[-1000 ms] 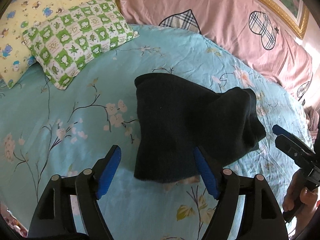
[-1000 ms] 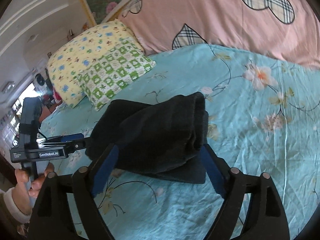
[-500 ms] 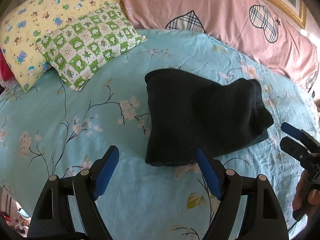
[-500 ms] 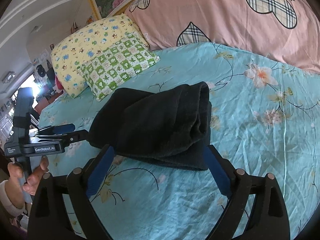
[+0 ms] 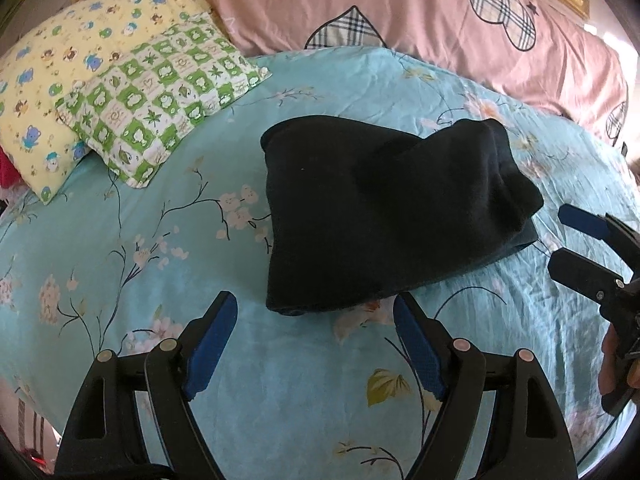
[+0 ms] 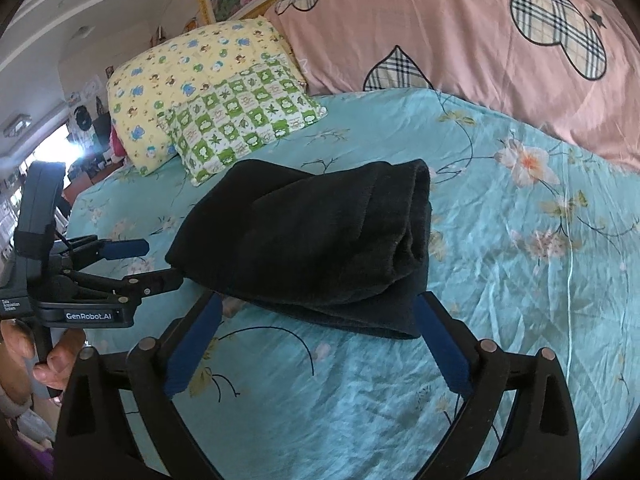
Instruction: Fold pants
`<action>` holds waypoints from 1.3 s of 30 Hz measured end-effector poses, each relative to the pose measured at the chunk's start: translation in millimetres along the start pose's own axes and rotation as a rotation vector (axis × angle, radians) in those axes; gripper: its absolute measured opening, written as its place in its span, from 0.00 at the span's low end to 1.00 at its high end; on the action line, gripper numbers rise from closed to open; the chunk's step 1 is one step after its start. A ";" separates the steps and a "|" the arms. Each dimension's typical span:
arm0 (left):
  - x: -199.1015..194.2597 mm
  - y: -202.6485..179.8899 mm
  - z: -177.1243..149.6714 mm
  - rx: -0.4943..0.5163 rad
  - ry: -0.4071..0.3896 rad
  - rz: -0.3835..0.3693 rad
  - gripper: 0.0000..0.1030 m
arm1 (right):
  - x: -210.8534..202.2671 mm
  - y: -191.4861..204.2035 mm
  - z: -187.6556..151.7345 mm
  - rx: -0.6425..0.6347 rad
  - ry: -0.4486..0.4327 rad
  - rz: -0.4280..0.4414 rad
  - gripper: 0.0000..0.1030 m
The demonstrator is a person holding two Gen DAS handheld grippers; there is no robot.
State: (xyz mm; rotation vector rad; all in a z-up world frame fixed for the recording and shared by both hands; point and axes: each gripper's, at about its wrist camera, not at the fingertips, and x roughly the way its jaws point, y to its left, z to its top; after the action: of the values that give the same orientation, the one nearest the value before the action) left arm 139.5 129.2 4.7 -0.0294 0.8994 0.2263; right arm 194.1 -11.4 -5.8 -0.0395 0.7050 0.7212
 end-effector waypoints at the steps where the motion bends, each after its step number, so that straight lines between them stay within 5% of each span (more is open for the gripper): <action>1: -0.1 -0.5 -0.2 0.005 -0.003 0.001 0.79 | 0.0 0.2 0.2 -0.006 -0.001 -0.001 0.94; 39: 0.4 -2.2 4.2 0.034 -0.043 0.000 0.80 | 13.3 7.9 7.6 -0.047 -0.010 0.017 0.95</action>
State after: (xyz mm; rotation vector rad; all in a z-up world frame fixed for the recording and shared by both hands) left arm 143.5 127.6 6.9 0.0071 0.8598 0.2114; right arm 200.7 4.5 -6.3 -0.0730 0.6791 0.7538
